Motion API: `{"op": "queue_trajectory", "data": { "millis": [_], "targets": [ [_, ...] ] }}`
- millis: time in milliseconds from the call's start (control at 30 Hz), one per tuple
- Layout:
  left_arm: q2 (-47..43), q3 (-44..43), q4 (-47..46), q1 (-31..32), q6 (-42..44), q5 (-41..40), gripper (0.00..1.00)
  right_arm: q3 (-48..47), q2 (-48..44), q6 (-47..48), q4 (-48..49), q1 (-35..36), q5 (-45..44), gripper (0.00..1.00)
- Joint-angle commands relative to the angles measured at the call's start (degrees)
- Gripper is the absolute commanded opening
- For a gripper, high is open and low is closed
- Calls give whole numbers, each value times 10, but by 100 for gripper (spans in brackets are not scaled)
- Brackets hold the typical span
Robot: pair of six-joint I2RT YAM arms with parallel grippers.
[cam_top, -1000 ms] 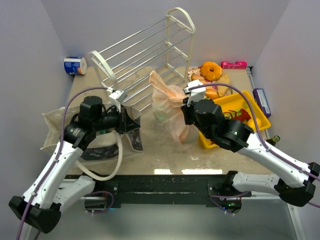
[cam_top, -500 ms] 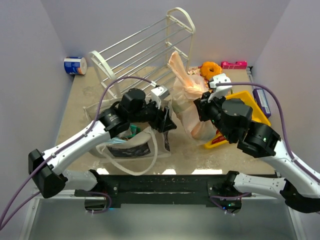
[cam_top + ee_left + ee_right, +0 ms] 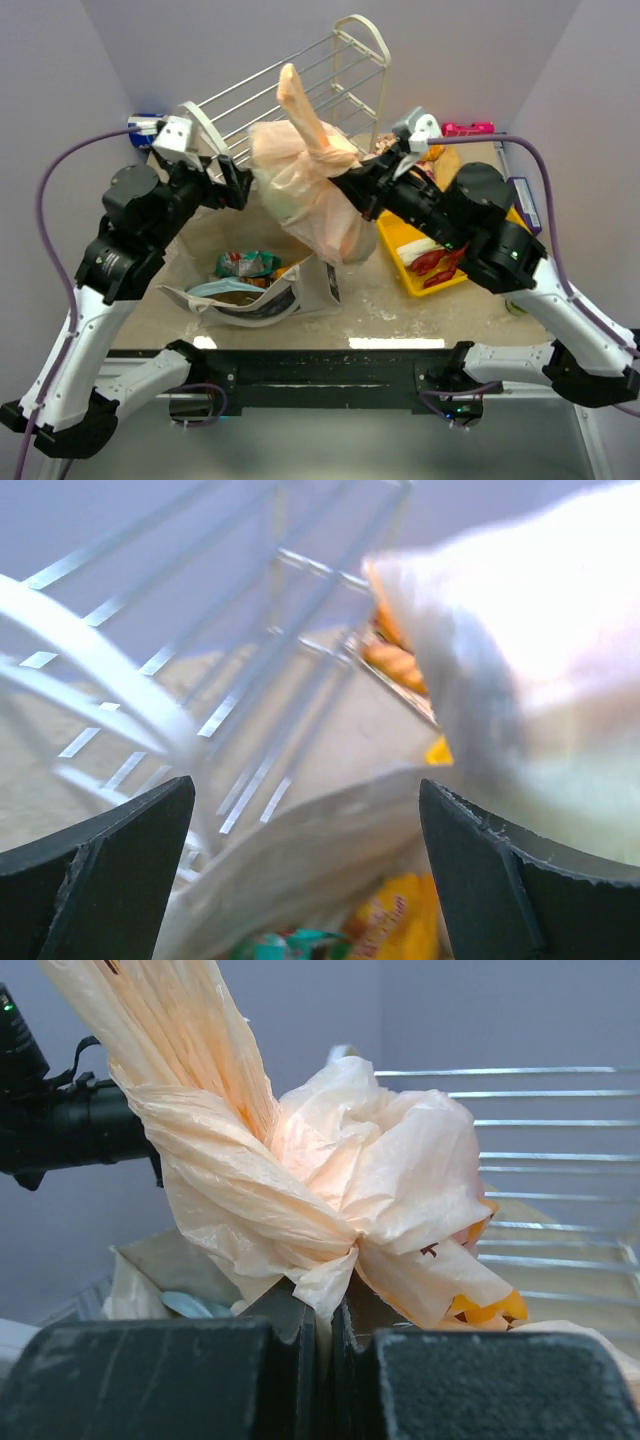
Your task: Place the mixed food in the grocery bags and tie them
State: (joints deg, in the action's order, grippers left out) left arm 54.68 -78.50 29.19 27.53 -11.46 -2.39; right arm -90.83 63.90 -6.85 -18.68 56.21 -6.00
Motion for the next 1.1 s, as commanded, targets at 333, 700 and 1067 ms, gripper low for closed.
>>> {"op": "queue_trajectory", "data": {
  "millis": [333,700,1067],
  "targets": [
    [-109,-1,22,-21,10,-414,100,5,189,112,310,3,268,0],
    [-142,12,8,-21,38,-361,100,170,87,119,235,3,285,0],
    [-112,13,7,-21,36,-274,100,38,214,148,-3,2,302,0]
  ]
}}
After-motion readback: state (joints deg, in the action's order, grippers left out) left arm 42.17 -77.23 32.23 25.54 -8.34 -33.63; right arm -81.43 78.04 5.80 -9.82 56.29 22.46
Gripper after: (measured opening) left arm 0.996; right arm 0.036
